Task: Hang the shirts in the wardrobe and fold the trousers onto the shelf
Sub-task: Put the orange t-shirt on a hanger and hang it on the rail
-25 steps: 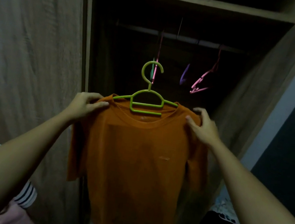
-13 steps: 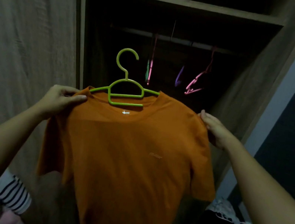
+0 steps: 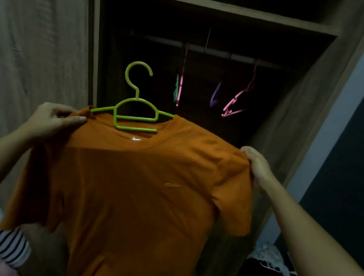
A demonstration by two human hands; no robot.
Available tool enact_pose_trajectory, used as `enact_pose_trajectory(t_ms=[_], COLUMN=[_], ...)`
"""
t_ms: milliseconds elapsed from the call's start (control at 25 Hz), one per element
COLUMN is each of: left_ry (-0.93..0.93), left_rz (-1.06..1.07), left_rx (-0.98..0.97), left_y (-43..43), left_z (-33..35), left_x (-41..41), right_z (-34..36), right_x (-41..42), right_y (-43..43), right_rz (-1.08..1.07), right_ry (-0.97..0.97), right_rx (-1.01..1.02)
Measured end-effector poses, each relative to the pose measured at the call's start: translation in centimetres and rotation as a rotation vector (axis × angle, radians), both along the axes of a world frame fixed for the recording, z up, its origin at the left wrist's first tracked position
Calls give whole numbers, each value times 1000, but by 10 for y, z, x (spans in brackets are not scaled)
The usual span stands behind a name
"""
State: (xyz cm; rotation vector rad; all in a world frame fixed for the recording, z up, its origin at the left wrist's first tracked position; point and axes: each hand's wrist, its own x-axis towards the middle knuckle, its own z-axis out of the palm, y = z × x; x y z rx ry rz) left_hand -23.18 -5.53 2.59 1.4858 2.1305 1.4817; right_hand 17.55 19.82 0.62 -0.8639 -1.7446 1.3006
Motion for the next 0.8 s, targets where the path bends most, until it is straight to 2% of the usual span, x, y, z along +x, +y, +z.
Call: enact_pose_trajectory(t_ms=[40,200,280,400,440,520,600,680,720,800], left_ry=[-16,-43,-50,-36,-27,-33,-67,-80,-70,-57], left_rz=[7,39,39,19,13,-9,-43,-54,-47,-36], left_rx=[27,66,81,43,22,6,21,18,14,14], left_y=[-1,-9,-11,-13,-13,-13,-13,-11,-10,-9], left_z=[-1,-3,-3,-1,1,4,7,8,7,4], left_x=[0,3,3,3,4,6,10,15,15,16], right_z=[2,4,0,-4,-5,-5,1,6,5,3], right_x=[0,0,-3,-10,-13,-20,-26,-33,-36,-39], right_y=[0,-2,-3,-7,-7,-1,2,4,4,-6], right_rz=[28,91,65,8,-1,4,-21,-84,-167,-241], right_ry=[54,-157,-132,-103,-71,59,13,-231,-267,-130], right_rx=[-15,227,307,308,270,38,-133,-7,125,358])
